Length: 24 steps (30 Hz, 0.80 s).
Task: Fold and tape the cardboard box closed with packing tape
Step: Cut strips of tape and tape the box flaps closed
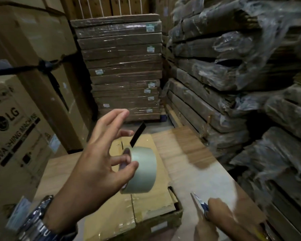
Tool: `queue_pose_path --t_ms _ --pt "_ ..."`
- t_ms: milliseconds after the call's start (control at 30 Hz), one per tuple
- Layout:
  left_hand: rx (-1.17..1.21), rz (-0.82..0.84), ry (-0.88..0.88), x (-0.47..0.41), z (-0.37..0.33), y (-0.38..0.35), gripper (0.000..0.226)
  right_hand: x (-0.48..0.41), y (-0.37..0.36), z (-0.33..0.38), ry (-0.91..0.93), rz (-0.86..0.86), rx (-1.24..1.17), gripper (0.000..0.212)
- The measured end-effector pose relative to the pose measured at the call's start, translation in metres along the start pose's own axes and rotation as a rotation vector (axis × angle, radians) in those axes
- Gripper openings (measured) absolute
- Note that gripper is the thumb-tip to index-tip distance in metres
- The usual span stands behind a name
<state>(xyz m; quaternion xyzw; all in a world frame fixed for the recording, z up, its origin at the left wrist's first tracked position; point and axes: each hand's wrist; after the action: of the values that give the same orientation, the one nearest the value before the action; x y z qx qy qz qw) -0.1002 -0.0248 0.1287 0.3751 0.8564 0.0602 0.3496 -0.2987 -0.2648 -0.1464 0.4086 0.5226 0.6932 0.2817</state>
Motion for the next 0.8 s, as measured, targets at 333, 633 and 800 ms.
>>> queue_pose_path --t_ms 333,633,800 --pt "-0.126 0.08 -0.067 -0.005 0.0 -0.019 0.09 0.005 -0.017 0.018 0.054 -0.013 -0.01 0.025" --pt "-0.256 0.136 -0.112 -0.015 -0.002 -0.027 0.086 0.003 0.0 0.031 0.124 -0.063 -0.134 0.046" --pt "-0.318 0.156 -0.153 -0.021 0.003 -0.034 0.088 0.023 0.065 0.053 0.028 -0.334 -0.636 0.013"
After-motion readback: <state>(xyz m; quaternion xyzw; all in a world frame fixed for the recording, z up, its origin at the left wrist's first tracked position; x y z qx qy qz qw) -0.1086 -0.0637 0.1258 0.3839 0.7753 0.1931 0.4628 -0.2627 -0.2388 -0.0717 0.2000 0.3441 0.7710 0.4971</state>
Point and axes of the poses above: each hand's wrist, its own x-axis away from the middle knuckle, its own y-axis out of the back of the hand, z = x × y, and after that the axes turned 11 degrees about -z, right-handed
